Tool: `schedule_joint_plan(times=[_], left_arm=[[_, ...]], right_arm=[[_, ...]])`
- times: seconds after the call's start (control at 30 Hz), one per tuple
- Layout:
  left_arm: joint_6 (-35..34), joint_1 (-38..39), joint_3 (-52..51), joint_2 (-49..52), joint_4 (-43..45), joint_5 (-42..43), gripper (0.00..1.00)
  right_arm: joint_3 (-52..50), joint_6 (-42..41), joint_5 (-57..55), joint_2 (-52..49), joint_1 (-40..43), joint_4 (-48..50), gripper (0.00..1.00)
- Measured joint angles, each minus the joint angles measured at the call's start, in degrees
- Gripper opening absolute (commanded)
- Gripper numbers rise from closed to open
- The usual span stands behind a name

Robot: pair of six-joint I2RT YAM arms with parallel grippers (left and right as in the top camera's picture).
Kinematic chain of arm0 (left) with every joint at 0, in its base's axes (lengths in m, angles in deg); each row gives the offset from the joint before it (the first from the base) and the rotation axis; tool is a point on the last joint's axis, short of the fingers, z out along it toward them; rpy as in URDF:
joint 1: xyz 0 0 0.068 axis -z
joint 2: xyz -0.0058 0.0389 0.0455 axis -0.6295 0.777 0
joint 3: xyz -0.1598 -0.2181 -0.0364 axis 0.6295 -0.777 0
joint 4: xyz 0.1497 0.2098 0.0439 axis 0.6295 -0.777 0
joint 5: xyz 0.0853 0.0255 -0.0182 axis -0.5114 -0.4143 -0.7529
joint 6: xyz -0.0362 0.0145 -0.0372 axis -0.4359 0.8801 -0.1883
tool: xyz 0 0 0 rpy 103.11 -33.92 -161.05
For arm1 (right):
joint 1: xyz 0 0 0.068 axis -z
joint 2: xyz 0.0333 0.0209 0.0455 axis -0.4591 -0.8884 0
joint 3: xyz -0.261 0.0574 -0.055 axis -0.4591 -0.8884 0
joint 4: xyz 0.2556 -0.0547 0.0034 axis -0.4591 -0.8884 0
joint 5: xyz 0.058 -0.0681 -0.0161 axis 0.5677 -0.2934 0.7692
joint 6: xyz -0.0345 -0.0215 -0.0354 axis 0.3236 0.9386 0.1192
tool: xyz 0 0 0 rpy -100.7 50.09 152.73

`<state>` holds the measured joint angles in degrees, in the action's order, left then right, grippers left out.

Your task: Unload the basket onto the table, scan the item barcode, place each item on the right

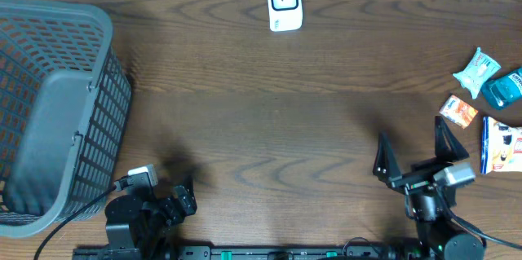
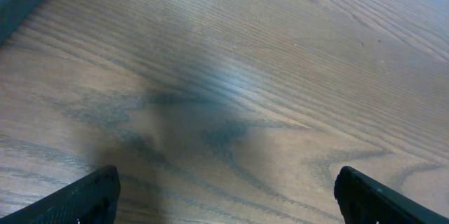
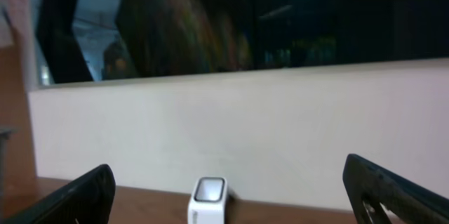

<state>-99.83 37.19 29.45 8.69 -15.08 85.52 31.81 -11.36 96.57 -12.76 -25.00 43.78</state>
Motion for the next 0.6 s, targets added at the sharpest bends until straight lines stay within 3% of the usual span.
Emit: schedule_joint_plan(times=[0.27, 0.6], left_arm=[[0.00, 0.00, 0.00, 0.00, 0.00, 0.00, 0.98], [0.00, 0.00, 0.00, 0.00, 0.00, 0.00, 0.98]], right_arm=[[-5.20, 0.00, -5.27, 0.02, 0.00, -1.18, 0.99], [-6.27, -0.22, -12.66, 0.04, 0.00, -16.22, 0.99]])
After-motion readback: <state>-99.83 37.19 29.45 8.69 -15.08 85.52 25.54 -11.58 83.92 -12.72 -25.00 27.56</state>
